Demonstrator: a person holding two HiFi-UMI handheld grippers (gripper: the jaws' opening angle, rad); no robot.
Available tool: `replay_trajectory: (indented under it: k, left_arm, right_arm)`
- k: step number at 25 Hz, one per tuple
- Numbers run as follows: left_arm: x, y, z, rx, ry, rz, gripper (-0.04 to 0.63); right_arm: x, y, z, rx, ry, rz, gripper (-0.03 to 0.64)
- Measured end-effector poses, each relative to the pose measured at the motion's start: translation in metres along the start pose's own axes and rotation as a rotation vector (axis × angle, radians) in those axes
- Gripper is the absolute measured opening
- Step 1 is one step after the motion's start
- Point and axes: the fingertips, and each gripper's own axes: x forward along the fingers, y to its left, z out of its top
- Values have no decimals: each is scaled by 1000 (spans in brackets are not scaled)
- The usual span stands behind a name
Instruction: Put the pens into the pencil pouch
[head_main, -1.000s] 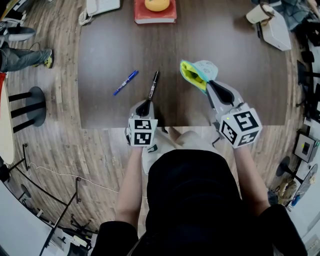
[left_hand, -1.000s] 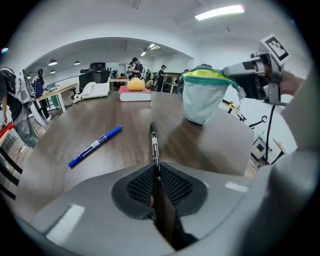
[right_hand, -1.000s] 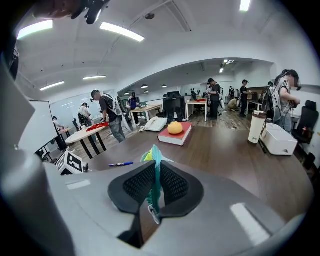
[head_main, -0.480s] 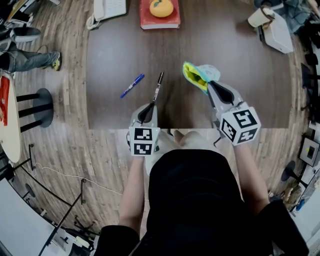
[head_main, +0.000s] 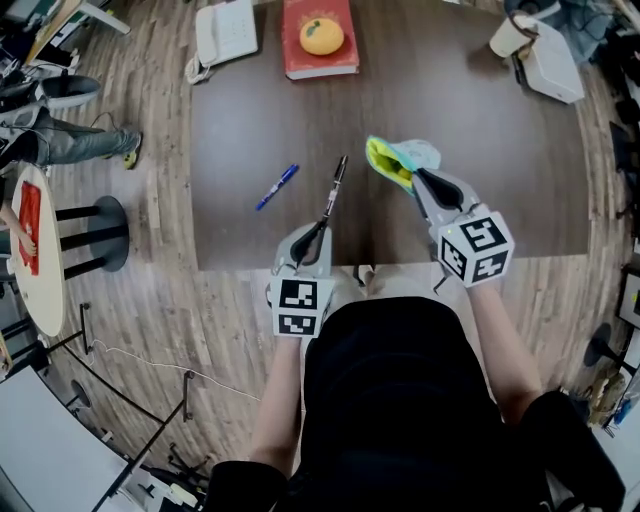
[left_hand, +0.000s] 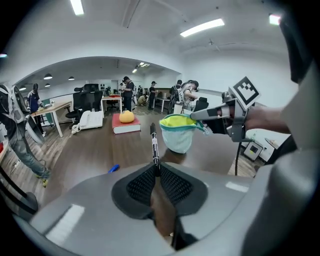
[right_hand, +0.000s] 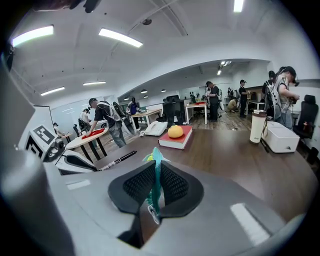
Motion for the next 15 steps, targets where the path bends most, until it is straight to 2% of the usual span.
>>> replay_trajectory:
  k: [6, 15]
  left_arm:
    - [-12, -8, 16, 27, -24, -23, 31]
    - [-16, -31, 27, 98, -2, -98, 31]
  right_arm:
    - [-1, 1, 0, 3, -11, 2, 38]
    - [-5, 3, -4, 9, -23, 5, 38]
